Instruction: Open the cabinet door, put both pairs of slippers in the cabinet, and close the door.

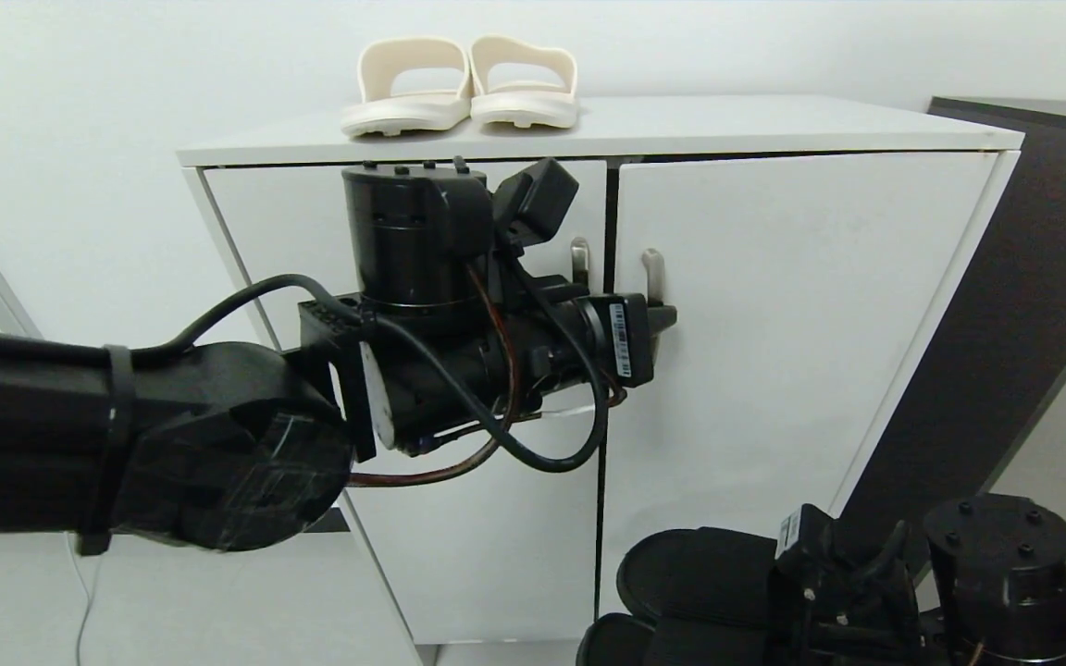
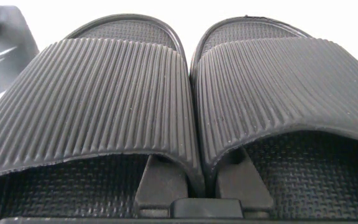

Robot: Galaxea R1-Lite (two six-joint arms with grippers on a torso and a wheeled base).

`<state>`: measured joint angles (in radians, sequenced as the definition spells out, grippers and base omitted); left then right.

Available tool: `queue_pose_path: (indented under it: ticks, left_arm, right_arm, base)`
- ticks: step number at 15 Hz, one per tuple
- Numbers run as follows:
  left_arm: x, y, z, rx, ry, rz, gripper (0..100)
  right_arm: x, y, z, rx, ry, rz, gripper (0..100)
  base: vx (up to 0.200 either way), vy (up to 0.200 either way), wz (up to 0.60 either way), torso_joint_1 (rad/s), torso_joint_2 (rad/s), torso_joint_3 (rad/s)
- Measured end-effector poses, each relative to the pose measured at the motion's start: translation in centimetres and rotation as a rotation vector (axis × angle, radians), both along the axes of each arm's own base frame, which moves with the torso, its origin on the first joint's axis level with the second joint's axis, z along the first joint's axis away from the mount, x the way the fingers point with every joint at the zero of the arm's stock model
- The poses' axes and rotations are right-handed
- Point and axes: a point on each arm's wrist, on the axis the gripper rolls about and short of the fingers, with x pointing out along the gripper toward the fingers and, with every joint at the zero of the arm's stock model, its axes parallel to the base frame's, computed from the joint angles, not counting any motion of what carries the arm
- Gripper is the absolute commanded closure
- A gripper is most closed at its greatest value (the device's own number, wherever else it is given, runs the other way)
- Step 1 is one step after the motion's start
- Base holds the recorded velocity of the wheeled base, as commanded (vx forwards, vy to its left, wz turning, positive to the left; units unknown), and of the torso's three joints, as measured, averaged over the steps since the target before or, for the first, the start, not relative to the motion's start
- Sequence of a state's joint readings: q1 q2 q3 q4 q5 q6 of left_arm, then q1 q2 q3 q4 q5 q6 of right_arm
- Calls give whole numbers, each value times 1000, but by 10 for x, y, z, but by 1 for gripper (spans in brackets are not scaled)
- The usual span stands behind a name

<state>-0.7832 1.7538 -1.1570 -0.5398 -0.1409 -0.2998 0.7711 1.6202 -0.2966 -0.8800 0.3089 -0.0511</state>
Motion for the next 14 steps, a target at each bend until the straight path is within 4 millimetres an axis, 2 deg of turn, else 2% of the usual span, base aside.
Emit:
queue_pose_path:
  ticks: [4, 10, 14]
  left_arm:
    - [-23, 10, 0, -2, 14, -31, 100]
    - [-55, 33, 6, -13, 6, -55, 100]
    - [-52, 47, 5, -26, 21, -15, 100]
  right_arm:
    - [-10, -6, -1, 26, 35, 106, 100]
    - [-16, -10, 1, 27, 6, 125, 100]
    - [-23, -10, 0, 16, -1, 154, 100]
  base:
    - [0, 0, 0, 0, 0, 0]
    - [0, 0, 0, 0, 0, 0]
    - [0, 0, 0, 0, 0, 0]
